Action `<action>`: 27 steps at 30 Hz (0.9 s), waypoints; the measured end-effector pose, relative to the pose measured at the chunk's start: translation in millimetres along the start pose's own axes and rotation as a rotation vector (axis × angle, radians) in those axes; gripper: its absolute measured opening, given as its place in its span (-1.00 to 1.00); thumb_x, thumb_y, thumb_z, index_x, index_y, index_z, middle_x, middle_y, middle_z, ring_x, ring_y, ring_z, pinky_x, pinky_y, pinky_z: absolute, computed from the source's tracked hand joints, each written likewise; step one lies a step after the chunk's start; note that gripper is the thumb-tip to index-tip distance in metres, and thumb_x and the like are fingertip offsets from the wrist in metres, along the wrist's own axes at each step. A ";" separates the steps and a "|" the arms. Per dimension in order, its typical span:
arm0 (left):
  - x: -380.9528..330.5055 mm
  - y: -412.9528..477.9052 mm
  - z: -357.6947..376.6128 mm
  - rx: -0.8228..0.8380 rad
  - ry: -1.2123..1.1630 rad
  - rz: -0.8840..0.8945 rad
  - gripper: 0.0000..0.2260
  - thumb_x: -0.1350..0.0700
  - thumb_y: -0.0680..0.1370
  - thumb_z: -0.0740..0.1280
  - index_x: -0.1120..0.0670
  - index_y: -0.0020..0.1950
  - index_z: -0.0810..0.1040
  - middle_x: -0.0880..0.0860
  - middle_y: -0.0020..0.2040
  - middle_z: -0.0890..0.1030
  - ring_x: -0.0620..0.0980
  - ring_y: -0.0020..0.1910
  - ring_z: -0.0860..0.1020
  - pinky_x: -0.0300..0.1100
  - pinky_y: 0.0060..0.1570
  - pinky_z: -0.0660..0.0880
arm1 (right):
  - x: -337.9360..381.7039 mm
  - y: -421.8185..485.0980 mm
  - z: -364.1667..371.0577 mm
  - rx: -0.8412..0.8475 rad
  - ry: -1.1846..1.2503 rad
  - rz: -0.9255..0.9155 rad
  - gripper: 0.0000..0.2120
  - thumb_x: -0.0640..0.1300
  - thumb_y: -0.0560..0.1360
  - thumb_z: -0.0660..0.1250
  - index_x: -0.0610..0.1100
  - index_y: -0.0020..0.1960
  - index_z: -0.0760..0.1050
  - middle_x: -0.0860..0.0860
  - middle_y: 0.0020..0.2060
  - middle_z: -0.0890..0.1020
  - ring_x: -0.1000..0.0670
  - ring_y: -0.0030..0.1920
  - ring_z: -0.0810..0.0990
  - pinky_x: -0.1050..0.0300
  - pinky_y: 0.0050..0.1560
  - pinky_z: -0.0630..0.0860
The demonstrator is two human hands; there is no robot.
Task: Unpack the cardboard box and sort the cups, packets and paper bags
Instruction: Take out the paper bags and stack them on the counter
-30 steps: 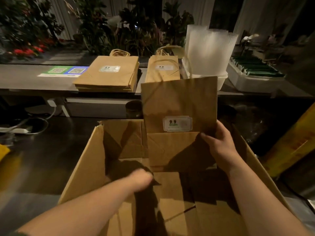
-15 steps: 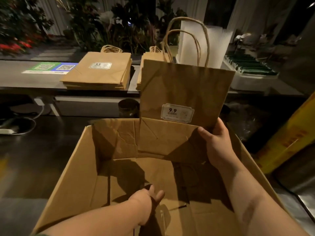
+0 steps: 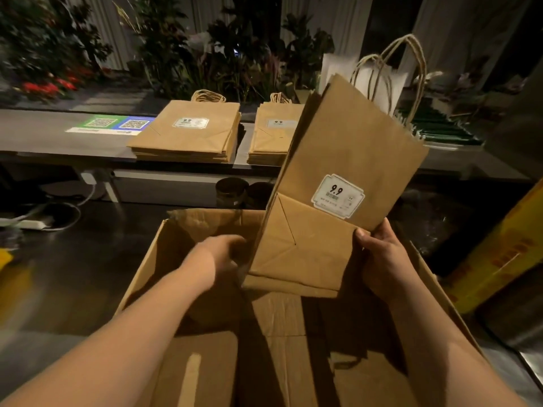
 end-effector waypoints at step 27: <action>25.4 -63.7 -113.6 -0.379 -0.718 0.470 -0.58 0.13 0.65 0.33 -0.33 0.31 0.31 -0.27 0.16 0.56 -0.24 0.14 0.56 -0.16 0.13 0.51 | -31.4 -8.9 142.8 0.016 -0.305 -0.037 -0.62 -0.32 0.61 0.32 0.12 0.27 0.45 -0.01 0.11 0.68 -0.08 0.13 0.69 -0.15 0.15 0.65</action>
Point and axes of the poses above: each hand's wrist, its own y-axis towards the middle knuckle, its own z-axis out of the palm, x = y × z, the point moved 6 cm from there along y, towards the middle knuckle
